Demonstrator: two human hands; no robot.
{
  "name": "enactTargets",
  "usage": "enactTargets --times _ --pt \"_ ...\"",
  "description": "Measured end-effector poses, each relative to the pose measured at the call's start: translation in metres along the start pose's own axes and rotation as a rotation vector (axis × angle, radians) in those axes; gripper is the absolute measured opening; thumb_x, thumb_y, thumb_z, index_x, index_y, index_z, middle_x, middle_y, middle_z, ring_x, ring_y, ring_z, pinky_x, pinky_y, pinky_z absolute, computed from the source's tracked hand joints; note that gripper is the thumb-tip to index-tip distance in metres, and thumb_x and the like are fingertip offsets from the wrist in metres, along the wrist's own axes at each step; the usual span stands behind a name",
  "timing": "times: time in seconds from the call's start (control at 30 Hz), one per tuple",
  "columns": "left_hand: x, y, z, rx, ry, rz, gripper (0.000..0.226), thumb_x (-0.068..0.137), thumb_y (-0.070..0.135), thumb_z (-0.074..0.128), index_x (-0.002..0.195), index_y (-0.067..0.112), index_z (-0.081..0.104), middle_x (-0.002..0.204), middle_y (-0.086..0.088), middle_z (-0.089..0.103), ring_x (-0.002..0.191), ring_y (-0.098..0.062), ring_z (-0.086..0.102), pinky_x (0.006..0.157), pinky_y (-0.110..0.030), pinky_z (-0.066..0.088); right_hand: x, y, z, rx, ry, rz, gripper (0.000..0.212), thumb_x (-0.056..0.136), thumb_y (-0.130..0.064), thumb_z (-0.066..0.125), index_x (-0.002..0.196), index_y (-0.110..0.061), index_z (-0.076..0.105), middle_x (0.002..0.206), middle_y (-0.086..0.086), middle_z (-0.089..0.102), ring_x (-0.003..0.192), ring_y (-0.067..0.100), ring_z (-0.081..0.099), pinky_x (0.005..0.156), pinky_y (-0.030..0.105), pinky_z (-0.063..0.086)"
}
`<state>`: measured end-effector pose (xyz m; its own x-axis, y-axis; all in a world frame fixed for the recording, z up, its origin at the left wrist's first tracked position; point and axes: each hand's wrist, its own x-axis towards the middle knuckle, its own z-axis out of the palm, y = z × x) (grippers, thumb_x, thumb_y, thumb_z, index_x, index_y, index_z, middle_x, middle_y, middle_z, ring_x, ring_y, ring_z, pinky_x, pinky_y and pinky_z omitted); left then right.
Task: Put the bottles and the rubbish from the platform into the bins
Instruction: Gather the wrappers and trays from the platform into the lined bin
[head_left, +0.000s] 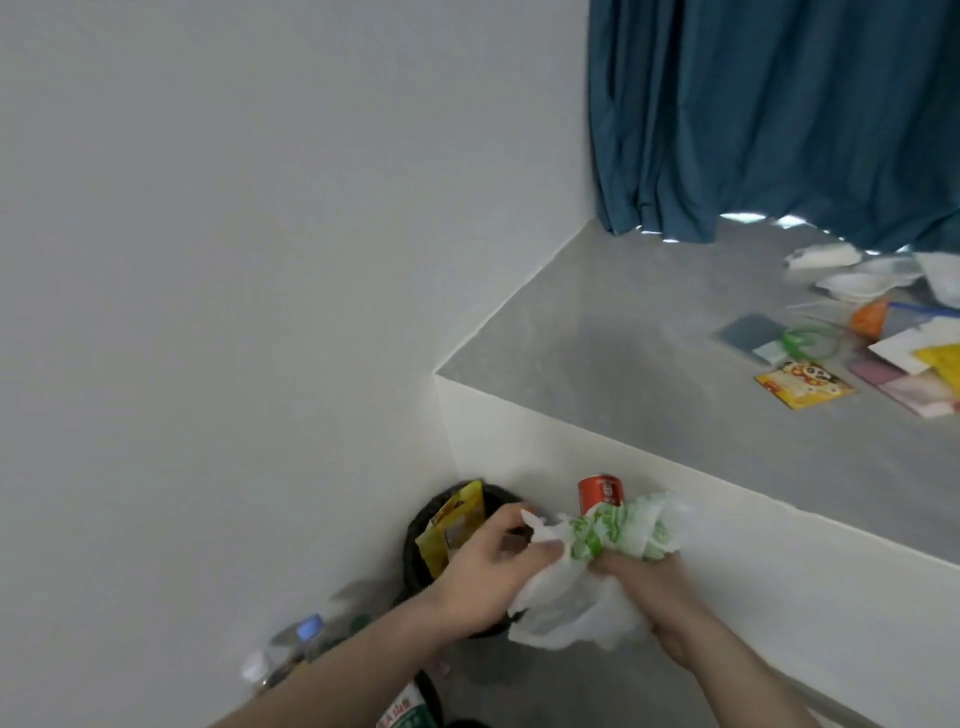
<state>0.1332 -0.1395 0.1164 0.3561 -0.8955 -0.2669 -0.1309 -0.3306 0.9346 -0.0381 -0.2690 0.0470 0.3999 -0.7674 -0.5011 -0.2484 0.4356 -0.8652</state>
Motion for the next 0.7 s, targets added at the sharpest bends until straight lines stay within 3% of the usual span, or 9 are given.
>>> enactTargets --times 0.07,0.13,0.2,0.27,0.4,0.57,0.63,0.7 --pt "-0.02 0.009 0.014 0.182 -0.092 0.081 0.064 0.077 0.043 0.083 0.133 0.046 0.051 0.122 0.024 0.063 0.113 0.008 0.06 0.102 -0.021 0.049 -0.019 -0.009 0.003 0.03 -0.073 0.007 0.063 0.057 -0.021 0.084 0.118 -0.015 0.07 0.103 0.004 0.078 0.094 0.025 0.075 0.09 0.047 0.059" --pt "-0.03 0.009 0.024 0.412 -0.099 0.248 0.077 0.077 0.036 0.084 0.141 0.043 0.042 0.13 0.037 0.044 0.121 0.018 0.043 0.107 -0.008 0.034 -0.032 -0.015 0.002 0.089 -0.114 0.003 0.044 0.072 -0.014 0.078 0.115 -0.009 0.072 0.102 0.01 0.078 0.095 0.028 0.075 0.09 0.046 0.058" --pt "-0.033 0.008 0.033 0.568 -0.054 0.406 0.071 0.081 0.029 0.079 0.144 0.033 0.045 0.127 0.034 0.041 0.122 0.014 0.039 0.104 -0.004 0.029 -0.046 -0.021 0.0 0.126 -0.148 0.028 0.036 0.08 -0.016 0.073 0.114 -0.005 0.073 0.103 0.016 0.077 0.1 0.036 0.073 0.093 0.051 0.055" --pt "-0.033 0.007 0.036 0.587 0.032 0.472 0.052 0.085 0.027 0.071 0.135 0.029 0.055 0.126 0.021 0.054 0.121 0.001 0.048 0.102 -0.013 0.038 -0.06 -0.026 -0.004 0.164 -0.231 0.07 0.034 0.084 -0.014 0.067 0.115 -0.002 0.072 0.107 0.022 0.075 0.107 0.041 0.069 0.09 0.049 0.053" --pt "-0.031 0.009 0.032 0.353 0.084 0.369 0.014 0.088 0.026 0.068 0.102 0.029 0.069 0.097 0.012 0.07 0.093 -0.005 0.066 0.084 -0.03 0.056 -0.077 -0.032 -0.009 0.224 -0.399 0.132 0.043 0.083 -0.027 0.072 0.121 -0.008 0.072 0.121 0.019 0.071 0.108 0.031 0.066 0.087 0.039 0.045" --pt "-0.011 0.0 0.01 0.124 0.216 0.262 0.017 0.083 0.01 0.063 0.091 0.021 0.074 0.094 0.003 0.076 0.094 -0.016 0.072 0.088 -0.042 0.057 -0.074 -0.035 -0.001 0.252 -0.348 0.153 0.046 0.083 -0.045 0.073 0.12 -0.019 0.07 0.104 0.003 0.077 0.082 0.016 0.063 0.078 0.029 0.045" --pt "0.0 -0.005 0.0 0.102 0.347 0.187 0.016 0.084 0.009 0.065 0.09 0.019 0.074 0.09 0.004 0.076 0.091 -0.015 0.072 0.085 -0.034 0.058 -0.069 -0.036 0.004 0.21 -0.32 0.16 0.05 0.08 -0.05 0.075 0.117 -0.019 0.068 0.096 0.003 0.076 0.081 0.016 0.06 0.078 0.03 0.044" --pt "0.012 -0.017 -0.013 0.079 0.481 0.105 0.016 0.086 0.002 0.065 0.093 0.014 0.073 0.084 0.005 0.074 0.084 -0.013 0.071 0.073 -0.016 0.053 -0.058 -0.033 0.006 0.185 -0.25 0.168 0.05 0.079 -0.049 0.078 0.116 -0.017 0.065 0.093 0.005 0.074 0.083 0.019 0.062 0.078 0.032 0.047"
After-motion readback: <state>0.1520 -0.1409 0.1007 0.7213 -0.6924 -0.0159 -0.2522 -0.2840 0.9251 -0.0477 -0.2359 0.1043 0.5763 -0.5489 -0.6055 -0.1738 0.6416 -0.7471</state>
